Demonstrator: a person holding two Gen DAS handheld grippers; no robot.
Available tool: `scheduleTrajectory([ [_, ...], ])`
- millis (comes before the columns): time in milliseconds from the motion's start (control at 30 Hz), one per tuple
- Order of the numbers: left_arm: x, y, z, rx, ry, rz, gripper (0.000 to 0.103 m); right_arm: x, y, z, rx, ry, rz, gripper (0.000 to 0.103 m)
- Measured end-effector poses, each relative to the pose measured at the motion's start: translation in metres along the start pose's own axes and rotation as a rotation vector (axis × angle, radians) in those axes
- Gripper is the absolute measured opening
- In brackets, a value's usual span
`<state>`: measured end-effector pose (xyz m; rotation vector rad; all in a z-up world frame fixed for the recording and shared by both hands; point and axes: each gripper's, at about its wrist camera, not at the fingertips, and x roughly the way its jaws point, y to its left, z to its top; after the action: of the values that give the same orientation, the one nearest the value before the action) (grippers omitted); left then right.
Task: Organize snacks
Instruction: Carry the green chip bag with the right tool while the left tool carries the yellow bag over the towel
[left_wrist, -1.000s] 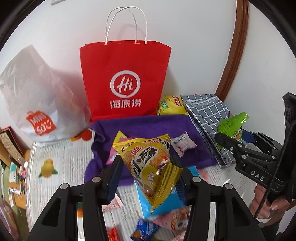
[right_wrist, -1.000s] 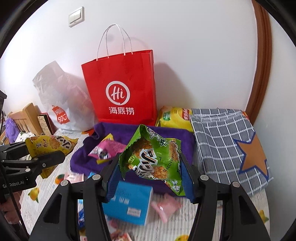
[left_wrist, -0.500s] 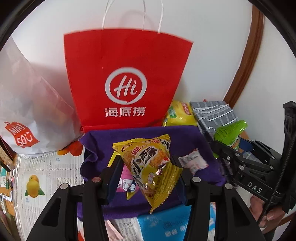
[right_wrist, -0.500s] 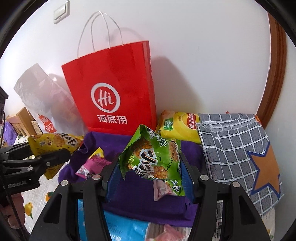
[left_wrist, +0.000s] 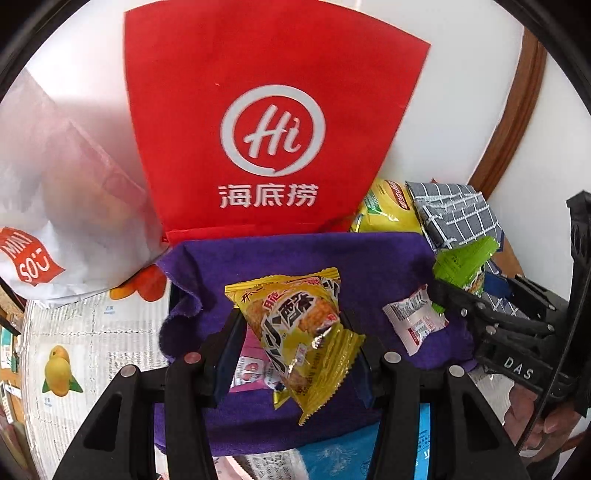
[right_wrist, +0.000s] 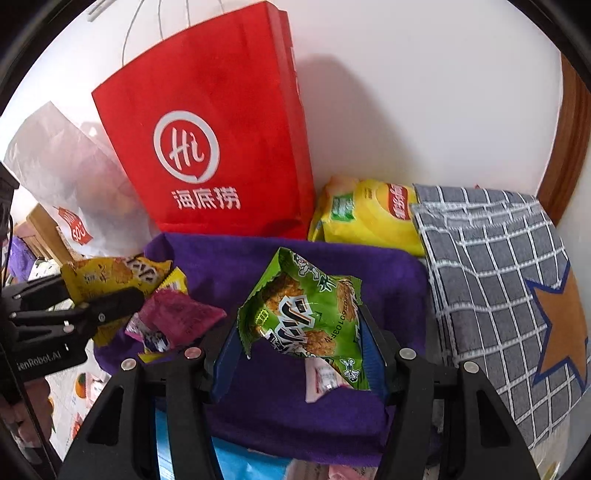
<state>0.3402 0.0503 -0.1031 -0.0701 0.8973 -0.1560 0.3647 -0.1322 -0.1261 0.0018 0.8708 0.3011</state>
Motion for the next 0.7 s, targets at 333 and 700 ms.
scheduleTrajectory([
  [333, 0.007, 0.015, 0.0, -0.041, 0.019, 0.022, 0.05, 0.023, 0.006, 0.001, -0.062, 0.035, -0.018, 0.058],
  [700, 0.027, 0.017, -0.004, -0.048, 0.077, 0.033, 0.05, 0.045, 0.0, -0.004, -0.062, 0.12, -0.008, 0.058],
])
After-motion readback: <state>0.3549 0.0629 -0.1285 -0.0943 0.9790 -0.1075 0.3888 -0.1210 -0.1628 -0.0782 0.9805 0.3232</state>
